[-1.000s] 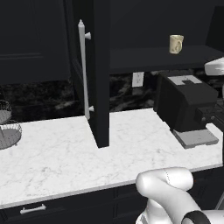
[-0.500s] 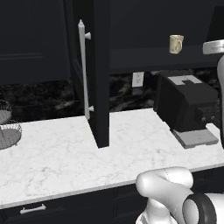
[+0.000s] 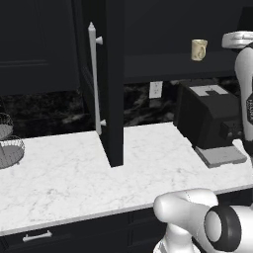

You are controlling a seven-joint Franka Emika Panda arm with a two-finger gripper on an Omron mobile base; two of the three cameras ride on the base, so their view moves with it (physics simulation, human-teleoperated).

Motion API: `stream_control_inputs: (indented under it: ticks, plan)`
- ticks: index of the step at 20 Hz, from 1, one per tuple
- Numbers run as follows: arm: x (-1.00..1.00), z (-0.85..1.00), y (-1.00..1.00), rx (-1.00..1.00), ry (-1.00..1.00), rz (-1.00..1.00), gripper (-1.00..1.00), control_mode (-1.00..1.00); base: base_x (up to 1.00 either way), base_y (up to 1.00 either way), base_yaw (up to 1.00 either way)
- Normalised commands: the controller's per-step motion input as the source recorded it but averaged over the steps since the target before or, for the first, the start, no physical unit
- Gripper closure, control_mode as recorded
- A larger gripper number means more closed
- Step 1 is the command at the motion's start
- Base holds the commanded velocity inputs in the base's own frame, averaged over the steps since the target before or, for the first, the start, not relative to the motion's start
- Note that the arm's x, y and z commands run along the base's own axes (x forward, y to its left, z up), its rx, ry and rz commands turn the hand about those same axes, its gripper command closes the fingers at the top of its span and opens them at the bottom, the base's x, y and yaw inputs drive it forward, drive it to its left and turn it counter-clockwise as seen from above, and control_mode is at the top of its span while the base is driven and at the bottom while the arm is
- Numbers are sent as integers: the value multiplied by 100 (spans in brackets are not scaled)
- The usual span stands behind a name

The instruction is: Gather all objects into one cabinet and sort the glasses and bowls to opposite sides.

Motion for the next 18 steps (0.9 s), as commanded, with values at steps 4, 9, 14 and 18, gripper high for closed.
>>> stream_control_inputs:
  ticks: [4, 9, 14, 18]
  plan:
    - [62, 0, -43, 8, 0, 0, -100, -100, 0, 0, 0]
    - [61, 0, -34, 0, 0, 6, -100, -100, 0, 0, 0]
    - [39, 0, 0, -7, 8, 10, -100, -100, 0, 0, 0]
    - [23, 0, -1, -15, 4, 10, -100, -100, 0, 0, 0]
